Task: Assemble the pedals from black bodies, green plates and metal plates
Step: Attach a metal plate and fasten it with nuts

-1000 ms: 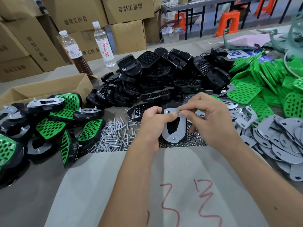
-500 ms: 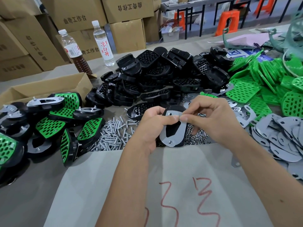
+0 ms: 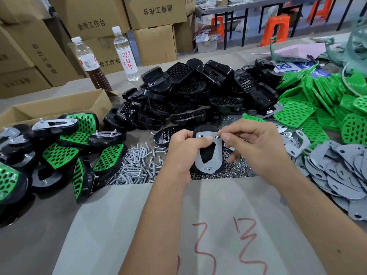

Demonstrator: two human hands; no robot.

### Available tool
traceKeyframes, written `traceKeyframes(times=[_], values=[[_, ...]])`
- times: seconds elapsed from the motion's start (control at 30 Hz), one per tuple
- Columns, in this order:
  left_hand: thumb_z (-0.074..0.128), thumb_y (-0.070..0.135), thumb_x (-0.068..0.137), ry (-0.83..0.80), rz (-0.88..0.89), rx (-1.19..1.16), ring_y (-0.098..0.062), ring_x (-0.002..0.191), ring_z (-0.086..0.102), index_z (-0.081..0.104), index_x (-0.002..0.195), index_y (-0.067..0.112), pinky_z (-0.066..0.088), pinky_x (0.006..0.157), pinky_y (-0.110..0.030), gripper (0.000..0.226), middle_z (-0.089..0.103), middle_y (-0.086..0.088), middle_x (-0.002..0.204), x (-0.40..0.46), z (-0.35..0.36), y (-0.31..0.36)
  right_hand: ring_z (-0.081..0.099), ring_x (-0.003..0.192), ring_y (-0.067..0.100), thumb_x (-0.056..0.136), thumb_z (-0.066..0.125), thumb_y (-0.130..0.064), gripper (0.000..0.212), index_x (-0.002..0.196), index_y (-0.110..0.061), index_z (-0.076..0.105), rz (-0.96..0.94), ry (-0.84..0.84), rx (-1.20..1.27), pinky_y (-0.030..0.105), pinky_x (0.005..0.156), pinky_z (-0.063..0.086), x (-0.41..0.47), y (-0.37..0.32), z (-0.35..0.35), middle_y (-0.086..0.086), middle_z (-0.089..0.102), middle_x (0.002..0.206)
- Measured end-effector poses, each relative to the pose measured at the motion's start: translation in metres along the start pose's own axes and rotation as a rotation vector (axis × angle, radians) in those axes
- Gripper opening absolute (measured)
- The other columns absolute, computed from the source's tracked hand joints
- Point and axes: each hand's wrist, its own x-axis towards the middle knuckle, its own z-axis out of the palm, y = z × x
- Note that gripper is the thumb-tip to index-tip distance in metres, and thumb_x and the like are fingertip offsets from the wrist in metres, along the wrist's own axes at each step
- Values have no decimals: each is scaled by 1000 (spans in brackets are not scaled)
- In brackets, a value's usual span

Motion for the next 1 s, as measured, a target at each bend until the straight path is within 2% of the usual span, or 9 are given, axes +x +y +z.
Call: traceKeyframes(times=[0.17, 0.27, 0.37, 0.53, 0.63, 0.77, 0.9, 1.0], values=[[79, 8, 85, 44, 34, 3, -28, 79, 68, 58, 88, 12, 55, 74, -44, 22, 71, -13, 90, 0, 3, -1, 66, 64, 18, 92, 70, 9, 19, 96, -7, 79, 2, 79, 49, 34, 56, 62, 1, -1, 2, 10, 69, 75], [84, 14, 75, 26, 49, -1, -28, 80, 67, 58, 87, 12, 53, 76, -44, 28, 70, -12, 89, -2, 5, 0, 66, 60, 20, 90, 73, 8, 17, 92, -8, 79, 8, 69, 37, 33, 57, 62, 2, 0, 3, 6, 69, 68], [79, 23, 62, 13, 47, 18, -26, 78, 67, 58, 86, 13, 52, 74, -41, 33, 70, -9, 86, -3, 7, 0, 64, 57, 20, 90, 75, 4, 18, 86, -13, 80, -2, 77, -33, 30, 55, 60, 2, 1, 5, 4, 70, 68], [79, 9, 84, 20, 27, 20, -25, 75, 67, 58, 85, 13, 51, 73, -40, 21, 70, -8, 83, 1, 6, -5, 66, 57, 20, 89, 78, -2, 20, 83, -21, 79, -67, 82, -179, 22, 49, 55, 1, -1, 4, -4, 69, 78], [80, 10, 83, 2, 31, 31, -25, 76, 68, 59, 87, 12, 52, 74, -40, 21, 71, -7, 83, 1, 5, -5, 66, 57, 20, 89, 79, -3, 20, 84, -23, 79, -98, 86, -227, 21, 48, 54, 0, -1, 6, -5, 68, 77], [82, 20, 66, -4, 33, 6, -27, 79, 68, 60, 87, 12, 53, 75, -41, 31, 72, -9, 85, -1, 7, -4, 67, 58, 21, 89, 80, -5, 15, 86, -20, 79, -119, 86, -276, 26, 48, 56, 0, 0, 6, -4, 67, 79], [80, 8, 83, 11, 14, -3, -30, 81, 67, 59, 84, 12, 52, 76, -42, 22, 72, -9, 84, 1, 6, -5, 65, 67, 20, 88, 80, -4, 16, 86, -19, 78, -132, 80, -268, 26, 49, 58, 0, -1, 7, -4, 66, 79], [79, 8, 85, 15, 18, 14, -29, 81, 69, 59, 83, 13, 53, 76, -42, 21, 73, -9, 85, 3, 5, -6, 65, 69, 19, 87, 81, -4, 14, 86, -18, 78, -115, 59, -266, 27, 49, 59, 0, -1, 5, -8, 65, 77]])
